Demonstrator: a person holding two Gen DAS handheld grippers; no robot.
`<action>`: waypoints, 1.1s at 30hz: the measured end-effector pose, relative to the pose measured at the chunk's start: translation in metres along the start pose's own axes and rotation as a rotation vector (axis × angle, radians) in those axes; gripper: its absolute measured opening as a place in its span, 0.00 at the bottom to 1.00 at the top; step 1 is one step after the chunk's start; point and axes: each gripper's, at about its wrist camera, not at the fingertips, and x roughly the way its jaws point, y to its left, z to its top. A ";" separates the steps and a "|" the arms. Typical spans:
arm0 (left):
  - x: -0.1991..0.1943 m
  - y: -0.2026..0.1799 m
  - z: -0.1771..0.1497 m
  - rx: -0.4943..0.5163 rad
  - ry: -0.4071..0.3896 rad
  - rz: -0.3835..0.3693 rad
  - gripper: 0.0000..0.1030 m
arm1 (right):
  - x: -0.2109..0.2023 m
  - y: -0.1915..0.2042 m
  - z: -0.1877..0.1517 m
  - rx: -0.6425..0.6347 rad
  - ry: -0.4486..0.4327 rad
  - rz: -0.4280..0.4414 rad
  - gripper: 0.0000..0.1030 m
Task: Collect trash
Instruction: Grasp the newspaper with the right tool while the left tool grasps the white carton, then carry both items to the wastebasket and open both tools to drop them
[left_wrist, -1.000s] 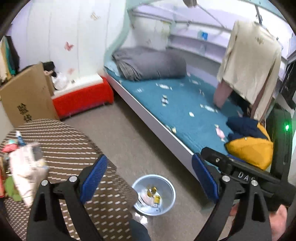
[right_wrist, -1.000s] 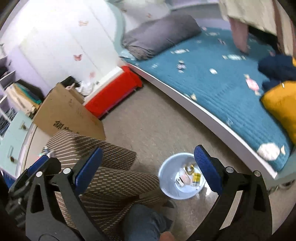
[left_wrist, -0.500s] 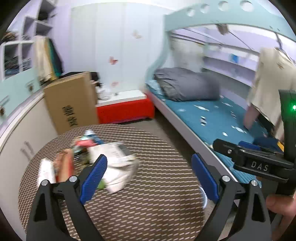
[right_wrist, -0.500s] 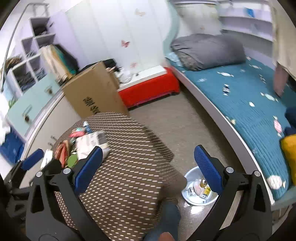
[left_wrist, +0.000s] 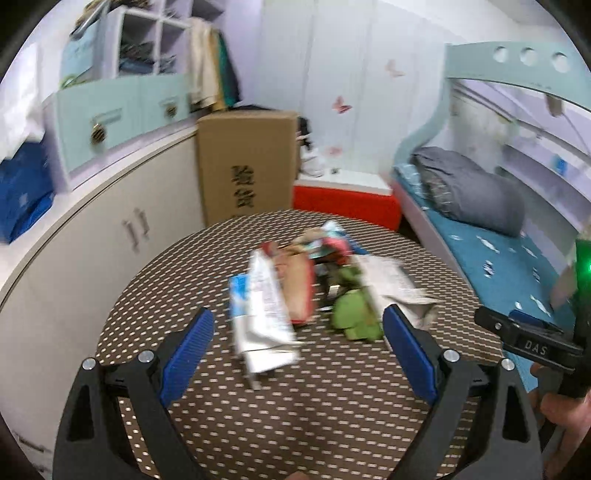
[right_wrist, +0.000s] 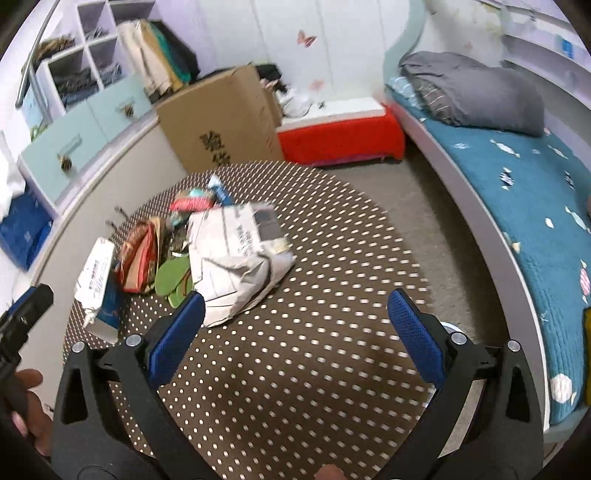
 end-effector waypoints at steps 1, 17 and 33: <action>0.005 0.005 -0.001 -0.011 0.009 0.010 0.88 | 0.009 0.004 0.000 -0.011 0.011 0.002 0.94; 0.099 0.040 -0.019 -0.100 0.198 -0.036 0.57 | 0.088 0.028 0.012 -0.143 0.110 0.005 0.44; 0.046 0.057 -0.032 -0.131 0.109 -0.064 0.45 | 0.039 -0.012 0.015 -0.031 0.027 0.049 0.06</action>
